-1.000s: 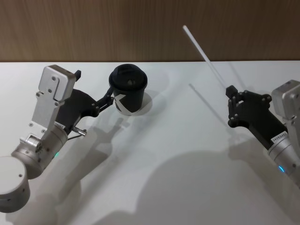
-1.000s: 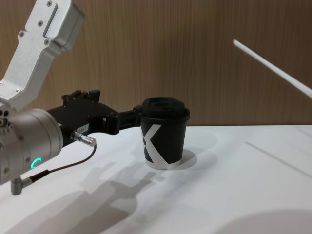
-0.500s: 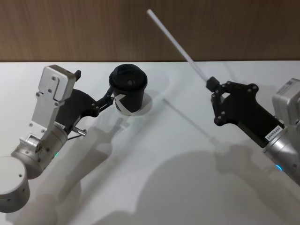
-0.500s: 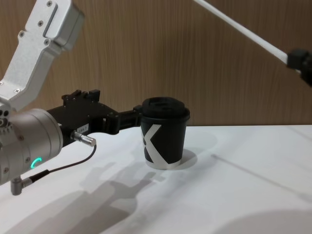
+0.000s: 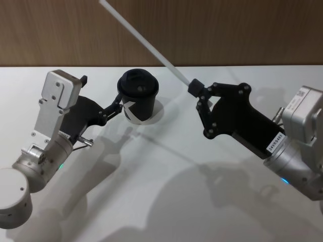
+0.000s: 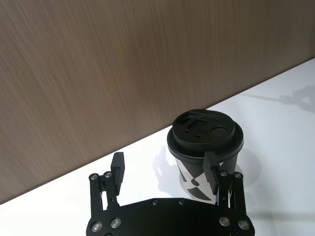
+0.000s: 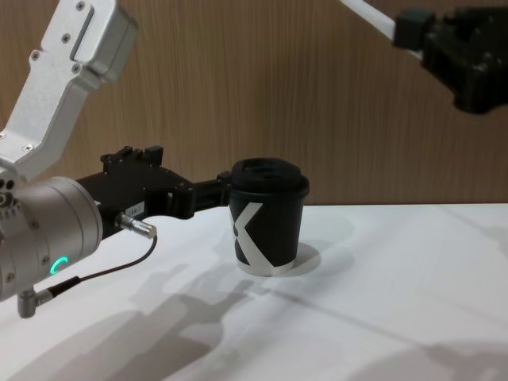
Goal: Pick up the straw with one hand, pass it to the other hand, and insert it into the cup.
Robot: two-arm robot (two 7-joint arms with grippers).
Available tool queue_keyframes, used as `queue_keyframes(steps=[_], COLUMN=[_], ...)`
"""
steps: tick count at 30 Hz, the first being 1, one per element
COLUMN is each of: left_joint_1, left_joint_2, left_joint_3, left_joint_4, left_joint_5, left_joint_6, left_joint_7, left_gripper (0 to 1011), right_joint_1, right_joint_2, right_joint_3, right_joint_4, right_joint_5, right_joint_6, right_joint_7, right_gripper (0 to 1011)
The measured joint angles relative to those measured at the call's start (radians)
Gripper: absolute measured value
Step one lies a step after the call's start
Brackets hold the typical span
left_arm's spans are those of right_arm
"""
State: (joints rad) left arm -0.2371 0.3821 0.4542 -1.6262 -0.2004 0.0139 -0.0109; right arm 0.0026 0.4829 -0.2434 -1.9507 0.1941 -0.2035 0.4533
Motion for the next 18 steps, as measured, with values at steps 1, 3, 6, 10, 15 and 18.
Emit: queue_keyframes(steps=[1,3,6,10,15,18], left_joint_1=[0.0,0.0,0.0,0.0,0.0,0.0], left_joint_2=[0.0,0.0,0.0,0.0,0.0,0.0], left_joint_3=[0.0,0.0,0.0,0.0,0.0,0.0], left_joint_4=[0.0,0.0,0.0,0.0,0.0,0.0], left_joint_5=[0.0,0.0,0.0,0.0,0.0,0.0], left_joint_6=[0.0,0.0,0.0,0.0,0.0,0.0], left_joint_7=[0.0,0.0,0.0,0.0,0.0,0.0], left_gripper=[1003,1003,1003,1003,1002,1003], right_joint_1=[0.003,0.007,0.012,0.018,0.024,0.027], right_joint_2=[0.0,0.0,-0.001,-0.001,-0.001,-0.001], right_joint_3=[-0.006,-0.013,-0.023,-0.033,-0.045,-0.052], right_joint_4=[-0.005,-0.011,-0.02,-0.03,-0.041,-0.045], right_joint_5=[0.002,0.004,0.009,0.014,0.02,0.023], right_joint_6=[-0.002,-0.003,-0.004,-0.004,-0.002,0.001], right_joint_7=[0.006,0.009,0.015,0.021,0.025,0.027], right_gripper=[1,2,1,2,1,2])
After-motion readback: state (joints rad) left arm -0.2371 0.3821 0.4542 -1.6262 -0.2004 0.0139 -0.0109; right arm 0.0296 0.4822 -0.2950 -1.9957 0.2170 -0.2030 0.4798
